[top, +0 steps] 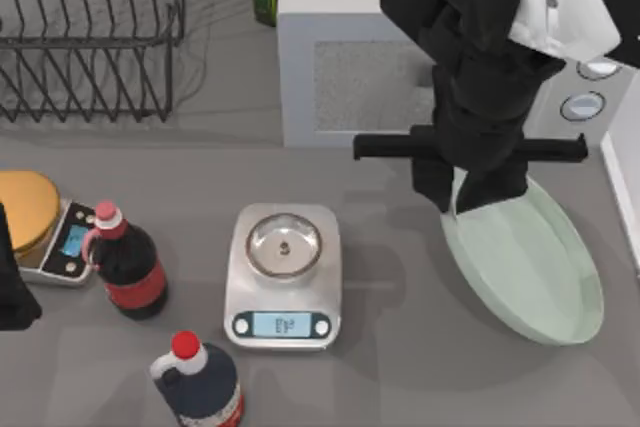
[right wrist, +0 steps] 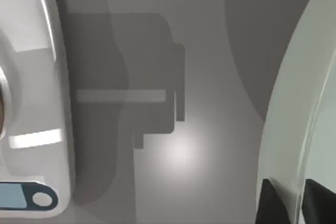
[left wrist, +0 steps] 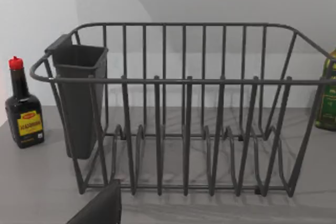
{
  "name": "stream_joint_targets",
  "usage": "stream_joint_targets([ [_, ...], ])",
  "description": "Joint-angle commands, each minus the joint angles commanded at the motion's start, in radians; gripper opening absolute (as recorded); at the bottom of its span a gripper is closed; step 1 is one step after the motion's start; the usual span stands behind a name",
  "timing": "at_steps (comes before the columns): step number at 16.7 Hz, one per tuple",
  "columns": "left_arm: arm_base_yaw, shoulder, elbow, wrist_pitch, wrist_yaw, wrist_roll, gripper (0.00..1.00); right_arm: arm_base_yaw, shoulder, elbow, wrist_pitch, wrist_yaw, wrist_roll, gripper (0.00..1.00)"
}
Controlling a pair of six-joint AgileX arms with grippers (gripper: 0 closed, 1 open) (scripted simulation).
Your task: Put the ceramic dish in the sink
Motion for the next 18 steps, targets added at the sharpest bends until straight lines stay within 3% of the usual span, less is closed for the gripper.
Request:
stream_joint_targets([
  [4,0.0,0.0,0.0,0.0,0.0,0.0,1.0,-0.005,-0.011,0.318,-0.329,0.0,-0.005,0.0],
  [8,0.0,0.0,0.0,0.0,0.0,0.0,1.0,-0.013,-0.032,0.505,-0.519,-0.001,-0.014,0.0],
  [15,0.0,0.0,0.0,0.0,0.0,0.0,1.0,-0.013,-0.037,0.536,-0.548,-0.002,-0.015,0.0],
  [18,0.0,0.0,0.0,0.0,0.0,0.0,1.0,-0.077,-0.03,0.599,-0.542,-0.012,-0.014,0.0],
])
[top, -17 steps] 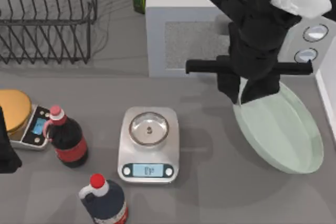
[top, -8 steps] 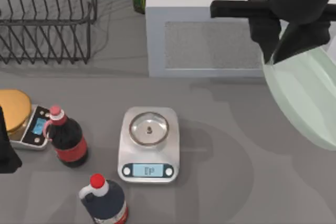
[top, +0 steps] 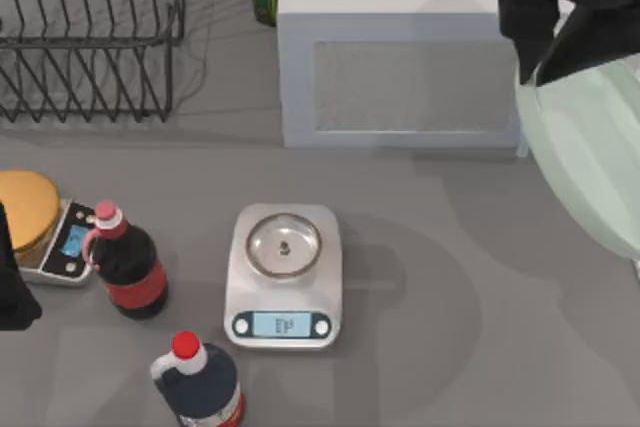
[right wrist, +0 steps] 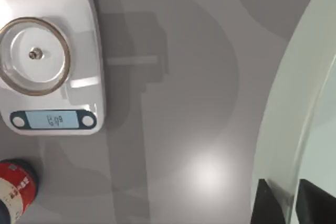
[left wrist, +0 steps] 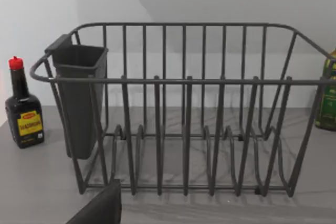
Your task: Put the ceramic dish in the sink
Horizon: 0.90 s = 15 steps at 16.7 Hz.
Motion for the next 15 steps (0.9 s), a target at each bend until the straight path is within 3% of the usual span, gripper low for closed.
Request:
stream_joint_targets([
  [5,0.0,0.0,0.0,0.0,0.0,0.0,1.0,-0.255,0.131,0.273,0.014,-0.03,-0.076,0.0],
  [10,0.0,0.0,0.0,0.0,0.0,0.0,1.0,-0.501,0.445,0.558,0.002,-0.035,-0.341,0.0],
  [15,0.0,0.0,0.0,0.0,0.0,0.0,1.0,-0.611,0.733,0.67,-0.029,-0.012,-0.616,0.0],
])
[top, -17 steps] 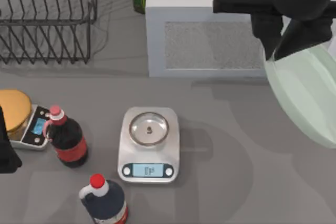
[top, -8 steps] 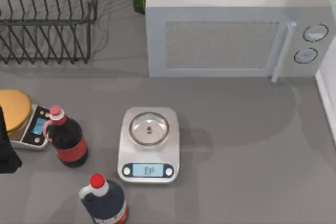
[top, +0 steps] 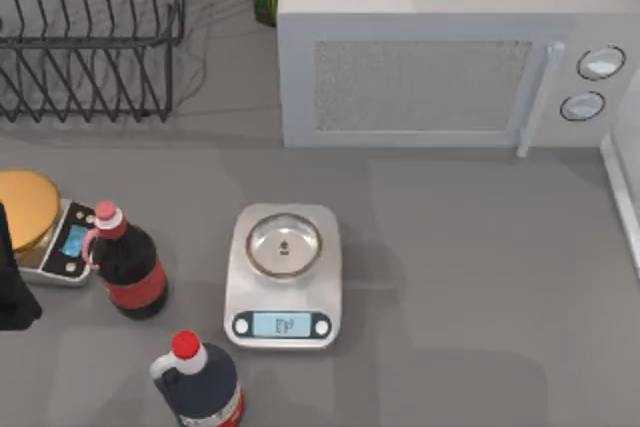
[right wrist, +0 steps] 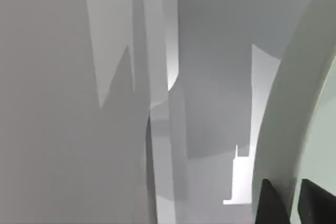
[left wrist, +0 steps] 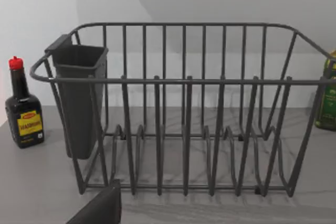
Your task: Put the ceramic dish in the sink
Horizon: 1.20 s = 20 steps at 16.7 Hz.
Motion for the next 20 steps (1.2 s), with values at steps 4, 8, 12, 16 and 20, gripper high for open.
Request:
stream_joint_targets([
  [4,0.0,0.0,0.0,0.0,0.0,0.0,1.0,-0.015,0.074,0.016,-0.014,0.012,-0.072,0.0],
  [8,0.0,0.0,0.0,0.0,0.0,0.0,1.0,-0.015,0.074,0.016,-0.014,0.012,-0.072,0.08],
  [12,0.0,0.0,0.0,0.0,0.0,0.0,1.0,-0.015,0.074,0.016,-0.014,0.012,-0.072,0.38],
  [16,0.0,0.0,0.0,0.0,0.0,0.0,1.0,-0.015,0.074,0.016,-0.014,0.012,-0.072,0.68],
  [20,0.0,0.0,0.0,0.0,0.0,0.0,1.0,-0.015,0.074,0.016,-0.014,0.012,-0.072,0.98],
])
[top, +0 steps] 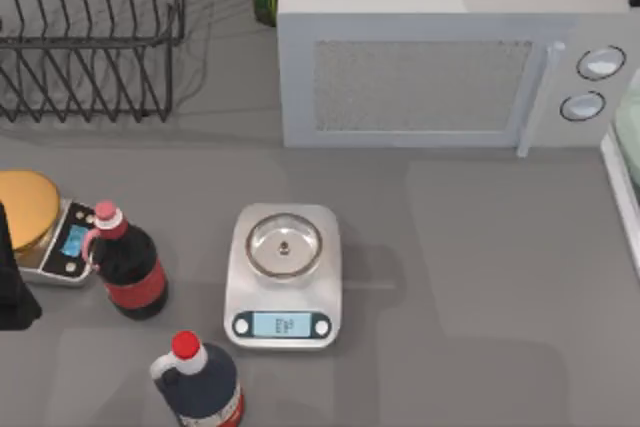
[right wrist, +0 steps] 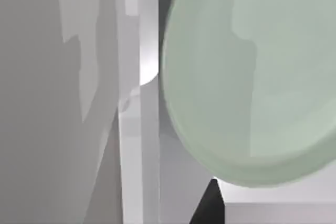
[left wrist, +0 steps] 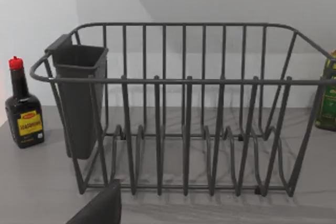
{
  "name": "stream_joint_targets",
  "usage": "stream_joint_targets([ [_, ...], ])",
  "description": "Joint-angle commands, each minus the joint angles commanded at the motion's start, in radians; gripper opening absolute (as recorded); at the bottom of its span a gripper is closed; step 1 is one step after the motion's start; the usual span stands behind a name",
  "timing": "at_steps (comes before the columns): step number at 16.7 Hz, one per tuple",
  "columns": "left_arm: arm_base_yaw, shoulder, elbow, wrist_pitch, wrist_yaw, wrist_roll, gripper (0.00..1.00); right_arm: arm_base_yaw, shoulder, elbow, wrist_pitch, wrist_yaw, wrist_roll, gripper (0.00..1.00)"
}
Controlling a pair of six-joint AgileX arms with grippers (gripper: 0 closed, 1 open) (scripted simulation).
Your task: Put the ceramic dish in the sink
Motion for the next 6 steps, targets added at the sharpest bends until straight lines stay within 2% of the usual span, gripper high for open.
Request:
stream_joint_targets([
  [6,0.0,0.0,0.0,0.0,0.0,0.0,1.0,0.0,0.0,0.0,0.0,0.0,0.0,1.0],
])
